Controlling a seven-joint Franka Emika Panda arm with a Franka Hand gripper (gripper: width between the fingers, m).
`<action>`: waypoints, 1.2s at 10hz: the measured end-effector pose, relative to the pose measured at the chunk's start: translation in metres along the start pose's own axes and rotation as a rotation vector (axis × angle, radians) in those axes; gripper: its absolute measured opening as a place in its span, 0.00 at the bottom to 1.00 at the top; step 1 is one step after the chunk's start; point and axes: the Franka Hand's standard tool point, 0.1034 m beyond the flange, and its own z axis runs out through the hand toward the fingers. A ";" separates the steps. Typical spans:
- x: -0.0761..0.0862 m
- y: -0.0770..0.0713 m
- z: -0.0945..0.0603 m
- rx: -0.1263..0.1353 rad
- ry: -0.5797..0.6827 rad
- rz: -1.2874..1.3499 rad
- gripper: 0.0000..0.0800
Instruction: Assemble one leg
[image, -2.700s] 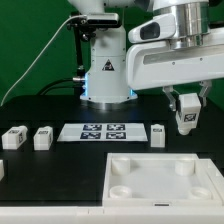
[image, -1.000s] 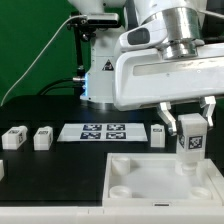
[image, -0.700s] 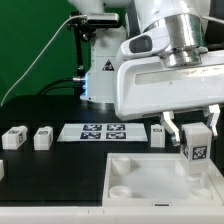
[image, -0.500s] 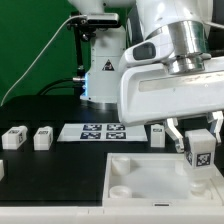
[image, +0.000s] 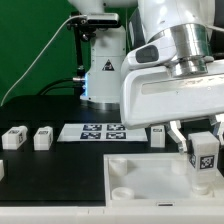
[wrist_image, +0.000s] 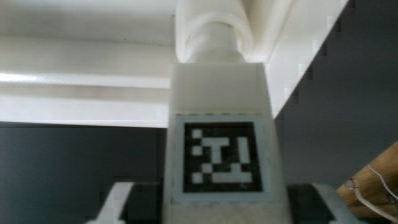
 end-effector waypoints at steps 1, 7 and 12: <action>-0.005 0.000 0.003 -0.003 0.011 0.001 0.37; -0.012 -0.004 0.013 -0.012 0.040 0.006 0.43; -0.009 -0.003 0.011 -0.012 0.038 0.007 0.80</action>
Offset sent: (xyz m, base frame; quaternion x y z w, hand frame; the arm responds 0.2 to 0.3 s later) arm -0.0014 0.0110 -0.0202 -0.0238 0.0072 0.0076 0.9997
